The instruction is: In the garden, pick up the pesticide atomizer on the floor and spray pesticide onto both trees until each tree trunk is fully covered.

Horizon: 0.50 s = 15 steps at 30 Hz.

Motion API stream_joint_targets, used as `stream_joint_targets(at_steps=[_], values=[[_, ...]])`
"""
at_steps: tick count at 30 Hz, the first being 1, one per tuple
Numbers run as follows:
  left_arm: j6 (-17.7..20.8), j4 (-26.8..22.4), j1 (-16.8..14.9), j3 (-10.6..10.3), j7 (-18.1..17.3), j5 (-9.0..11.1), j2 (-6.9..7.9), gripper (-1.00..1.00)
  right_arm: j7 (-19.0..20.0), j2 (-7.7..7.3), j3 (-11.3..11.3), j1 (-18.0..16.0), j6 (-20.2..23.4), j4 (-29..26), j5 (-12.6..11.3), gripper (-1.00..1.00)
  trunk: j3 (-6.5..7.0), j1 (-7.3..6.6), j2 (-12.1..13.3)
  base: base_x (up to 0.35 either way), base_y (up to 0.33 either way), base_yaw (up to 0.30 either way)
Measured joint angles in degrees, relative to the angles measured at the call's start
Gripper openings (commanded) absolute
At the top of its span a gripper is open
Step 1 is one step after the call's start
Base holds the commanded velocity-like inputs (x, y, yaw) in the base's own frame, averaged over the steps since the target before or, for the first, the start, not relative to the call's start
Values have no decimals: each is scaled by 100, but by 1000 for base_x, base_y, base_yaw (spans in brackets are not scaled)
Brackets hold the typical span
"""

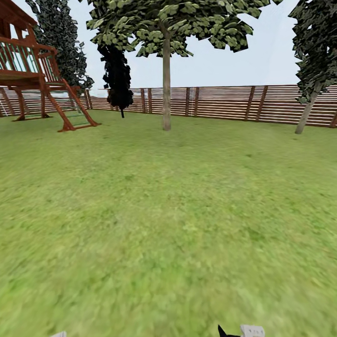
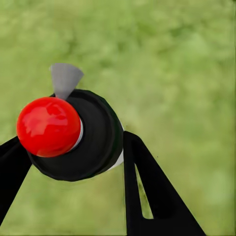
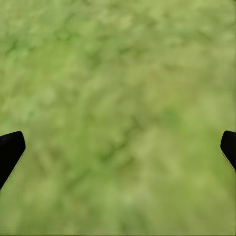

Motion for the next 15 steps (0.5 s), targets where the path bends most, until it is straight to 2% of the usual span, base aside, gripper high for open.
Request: stream_joint_targets(at_steps=[15], values=[[0, 0, 1, -4, 0, 0, 0, -100, 0, 0, 0, 0, 0, 0, 0, 100, 0, 0, 0, 339, 0, 0]])
